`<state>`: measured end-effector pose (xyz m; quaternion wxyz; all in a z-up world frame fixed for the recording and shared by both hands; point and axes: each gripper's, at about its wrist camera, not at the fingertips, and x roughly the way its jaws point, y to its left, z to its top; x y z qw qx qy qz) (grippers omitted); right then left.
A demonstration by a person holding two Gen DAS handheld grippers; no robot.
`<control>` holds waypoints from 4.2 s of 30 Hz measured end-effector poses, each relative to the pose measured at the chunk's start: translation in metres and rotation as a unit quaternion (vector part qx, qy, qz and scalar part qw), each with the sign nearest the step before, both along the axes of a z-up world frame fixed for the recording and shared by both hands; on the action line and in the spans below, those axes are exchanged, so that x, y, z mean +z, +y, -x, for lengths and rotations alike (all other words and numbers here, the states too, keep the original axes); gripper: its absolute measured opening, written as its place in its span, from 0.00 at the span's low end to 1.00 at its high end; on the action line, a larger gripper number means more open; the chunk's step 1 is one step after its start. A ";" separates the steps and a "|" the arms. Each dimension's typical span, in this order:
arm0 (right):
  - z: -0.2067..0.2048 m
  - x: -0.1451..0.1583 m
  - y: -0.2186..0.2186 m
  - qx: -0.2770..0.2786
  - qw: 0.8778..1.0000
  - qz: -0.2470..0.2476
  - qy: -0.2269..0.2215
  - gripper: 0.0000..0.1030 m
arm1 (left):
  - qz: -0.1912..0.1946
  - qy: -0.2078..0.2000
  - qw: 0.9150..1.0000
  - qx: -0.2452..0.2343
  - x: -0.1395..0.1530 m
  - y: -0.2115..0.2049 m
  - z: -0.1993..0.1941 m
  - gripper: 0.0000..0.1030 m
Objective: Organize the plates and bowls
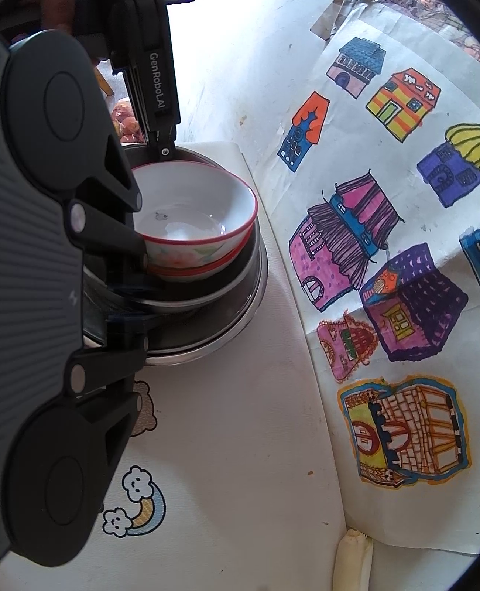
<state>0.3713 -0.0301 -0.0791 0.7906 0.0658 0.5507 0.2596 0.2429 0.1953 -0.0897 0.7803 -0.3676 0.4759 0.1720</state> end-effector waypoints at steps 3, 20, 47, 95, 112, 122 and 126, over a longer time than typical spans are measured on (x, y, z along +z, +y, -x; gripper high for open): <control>0.001 0.000 0.000 0.002 1.000 0.001 -0.003 0.15 | 0.000 0.002 1.000 -0.001 0.000 -0.001 0.000 0.08; 0.005 0.008 -0.008 -0.005 1.000 0.006 -0.020 0.22 | -0.029 0.004 1.000 0.009 0.011 -0.004 0.005 0.15; 0.035 0.027 -0.033 -0.051 0.997 0.005 -0.063 0.77 | -0.081 0.008 0.996 0.034 0.035 -0.008 0.024 0.70; 0.224 0.103 -0.115 -0.032 0.972 -0.018 -0.232 1.00 | -0.199 -0.139 0.967 -0.078 0.136 -0.154 0.152 0.99; 0.325 0.100 -0.063 -0.189 0.953 0.021 -0.236 1.00 | -0.182 -0.189 0.933 -0.245 0.133 -0.099 0.220 0.99; 0.388 0.096 -0.021 -0.255 0.936 0.046 -0.238 1.00 | -0.175 -0.204 0.913 -0.306 0.129 -0.068 0.242 0.99; 0.400 0.095 -0.016 -0.270 0.933 0.049 -0.233 1.00 | -0.186 -0.191 0.908 -0.323 0.126 -0.066 0.246 0.99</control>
